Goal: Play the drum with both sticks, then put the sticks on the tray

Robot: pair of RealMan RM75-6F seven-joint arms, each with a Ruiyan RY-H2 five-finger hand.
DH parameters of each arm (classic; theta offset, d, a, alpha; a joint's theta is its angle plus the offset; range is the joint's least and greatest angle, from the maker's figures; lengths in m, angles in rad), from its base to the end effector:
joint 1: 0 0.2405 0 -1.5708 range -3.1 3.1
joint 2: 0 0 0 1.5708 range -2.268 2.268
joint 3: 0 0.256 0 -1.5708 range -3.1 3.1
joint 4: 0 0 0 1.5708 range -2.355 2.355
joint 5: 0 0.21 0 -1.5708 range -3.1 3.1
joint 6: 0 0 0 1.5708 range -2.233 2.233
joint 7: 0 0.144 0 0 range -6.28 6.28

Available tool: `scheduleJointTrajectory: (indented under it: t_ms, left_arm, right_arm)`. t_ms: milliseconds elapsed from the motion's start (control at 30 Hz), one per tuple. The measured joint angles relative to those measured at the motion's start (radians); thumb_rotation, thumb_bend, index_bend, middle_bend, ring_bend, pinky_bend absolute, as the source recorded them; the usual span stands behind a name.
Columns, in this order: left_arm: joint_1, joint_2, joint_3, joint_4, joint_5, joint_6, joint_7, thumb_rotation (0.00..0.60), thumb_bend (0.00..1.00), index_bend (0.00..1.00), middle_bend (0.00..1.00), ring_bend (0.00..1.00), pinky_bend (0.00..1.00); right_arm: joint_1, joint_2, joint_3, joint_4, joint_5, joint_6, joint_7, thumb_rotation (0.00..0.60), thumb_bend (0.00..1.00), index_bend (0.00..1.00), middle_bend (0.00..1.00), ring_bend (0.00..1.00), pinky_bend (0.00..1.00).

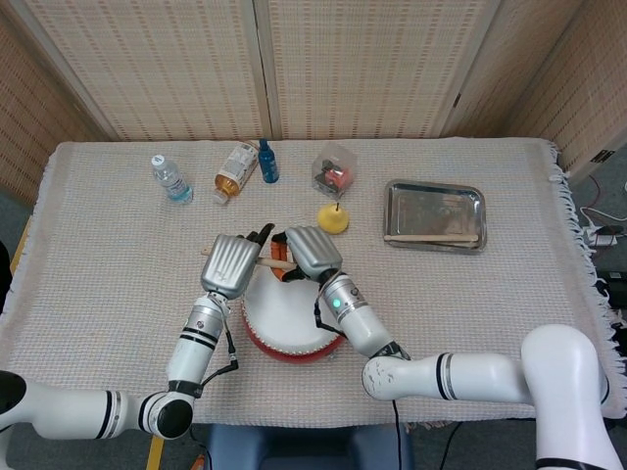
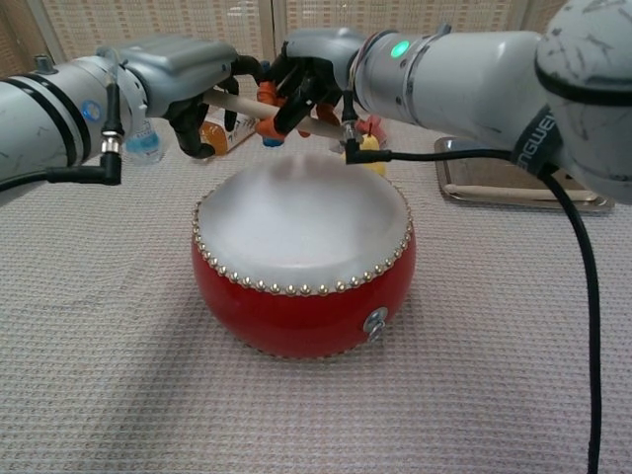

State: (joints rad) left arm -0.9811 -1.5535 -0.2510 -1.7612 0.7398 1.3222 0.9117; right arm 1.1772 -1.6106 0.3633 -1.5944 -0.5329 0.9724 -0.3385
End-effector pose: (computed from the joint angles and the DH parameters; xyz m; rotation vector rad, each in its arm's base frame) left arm -0.0455 0.3482 0.0169 -1.7293 -0.6520 -0.8650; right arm 0.0176 -0.3768 -0.0261 1.7861 -1.3388 1.1761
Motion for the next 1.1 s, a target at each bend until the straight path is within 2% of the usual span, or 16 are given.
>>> scheduleJointTrajectory:
  t_ms: [67, 200, 300, 367, 467, 600, 1100]
  left_arm:
    - [0.003, 0.003, 0.001, -0.004, 0.004, 0.0, -0.002, 0.6, 0.25, 0.01, 0.23, 0.41, 0.88]
    - [0.011, 0.01, -0.001, -0.014, 0.008, 0.002, -0.011, 0.6, 0.25, 0.0, 0.14, 0.3, 0.74]
    - [0.014, 0.015, -0.002, -0.019, 0.004, -0.005, -0.017, 0.6, 0.24, 0.0, 0.06, 0.19, 0.59]
    - [0.016, 0.019, -0.003, -0.022, -0.001, -0.011, -0.022, 0.6, 0.23, 0.0, 0.01, 0.08, 0.45]
    - [0.021, 0.027, -0.007, -0.029, -0.01, -0.021, -0.036, 0.6, 0.22, 0.0, 0.0, 0.0, 0.3]
    - [0.028, 0.039, -0.008, -0.036, 0.001, -0.023, -0.051, 0.6, 0.22, 0.0, 0.0, 0.0, 0.24]
    - [0.06, 0.08, -0.012, -0.048, 0.023, -0.012, -0.097, 0.6, 0.22, 0.0, 0.0, 0.0, 0.18]
  right_arm:
    - [-0.005, -0.007, 0.003, 0.007, -0.011, 0.001, 0.009, 0.6, 0.62, 0.96, 0.61, 0.66, 0.83]
    - [-0.015, -0.017, 0.007, 0.018, -0.022, -0.002, 0.023, 0.6, 0.62, 0.97, 0.62, 0.68, 0.84]
    - [-0.019, -0.021, 0.01, 0.023, -0.032, -0.003, 0.028, 0.6, 0.62, 0.98, 0.63, 0.69, 0.85]
    - [-0.022, -0.023, 0.011, 0.027, -0.04, -0.003, 0.029, 0.6, 0.63, 0.98, 0.63, 0.69, 0.85]
    - [-0.027, -0.025, 0.011, 0.032, -0.046, -0.001, 0.027, 0.6, 0.64, 1.0, 0.64, 0.7, 0.85]
    - [-0.033, -0.029, 0.015, 0.038, -0.059, 0.002, 0.034, 0.6, 0.67, 1.0, 0.66, 0.71, 0.86]
    - [-0.092, -0.026, 0.029, 0.041, -0.152, -0.004, 0.122, 0.6, 0.67, 1.0, 0.67, 0.73, 0.87]
